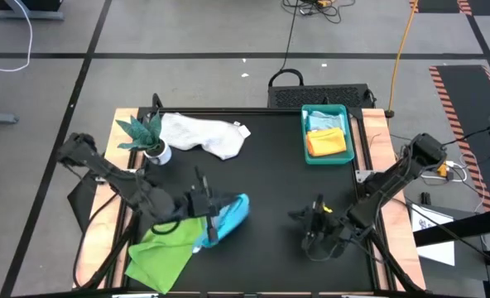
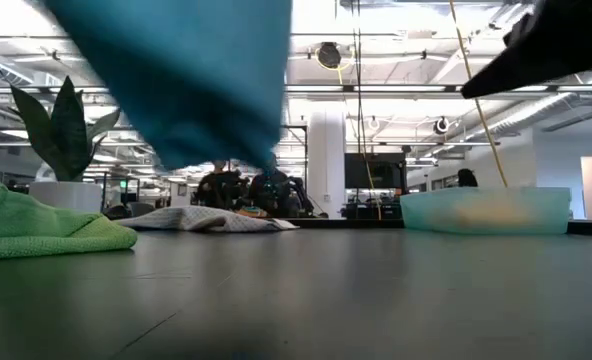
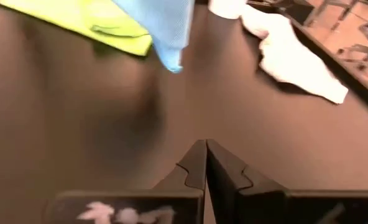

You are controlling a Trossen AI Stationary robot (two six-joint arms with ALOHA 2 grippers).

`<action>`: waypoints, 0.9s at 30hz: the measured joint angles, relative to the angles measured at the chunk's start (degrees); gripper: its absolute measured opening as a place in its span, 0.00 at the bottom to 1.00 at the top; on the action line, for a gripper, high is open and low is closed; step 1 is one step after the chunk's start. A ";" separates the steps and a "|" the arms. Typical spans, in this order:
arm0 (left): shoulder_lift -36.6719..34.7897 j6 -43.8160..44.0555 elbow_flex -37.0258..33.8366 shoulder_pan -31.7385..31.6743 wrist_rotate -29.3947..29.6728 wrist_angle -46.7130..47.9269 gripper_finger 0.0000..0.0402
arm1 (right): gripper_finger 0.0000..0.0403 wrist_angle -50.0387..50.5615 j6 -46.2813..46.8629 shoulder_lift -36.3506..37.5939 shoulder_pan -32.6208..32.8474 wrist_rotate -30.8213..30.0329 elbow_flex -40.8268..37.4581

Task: Fold microfiber towels
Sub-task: Fold the blue microfiber cloth

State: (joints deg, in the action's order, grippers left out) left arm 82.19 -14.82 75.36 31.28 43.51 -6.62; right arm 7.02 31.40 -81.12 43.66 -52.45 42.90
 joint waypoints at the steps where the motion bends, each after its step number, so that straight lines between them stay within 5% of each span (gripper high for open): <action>1: 0.01 -0.73 2.16 -0.27 0.00 1.19 0.01 | 0.00 -1.51 0.00 -0.11 0.48 0.06 -1.05; 5: 1.83 -4.36 9.69 -1.00 2.14 5.41 0.01 | 0.00 -9.27 0.02 -0.12 2.17 0.13 -5.76; 12: 2.50 -2.67 12.67 -2.89 18.70 13.59 0.01 | 0.00 -24.60 -3.84 -0.14 4.88 0.17 -13.31; 18: 4.04 5.86 12.63 -2.91 14.17 21.58 0.01 | 0.00 -36.09 -9.70 -0.19 4.33 4.85 -17.24; 27: 7.92 5.97 12.60 -0.12 11.17 22.24 0.01 | 0.07 -50.00 -27.45 -6.90 3.77 12.47 -17.41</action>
State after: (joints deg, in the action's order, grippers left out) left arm 90.12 -8.85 87.96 31.16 54.67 15.62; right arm -42.98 3.95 -88.02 47.44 -39.97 25.49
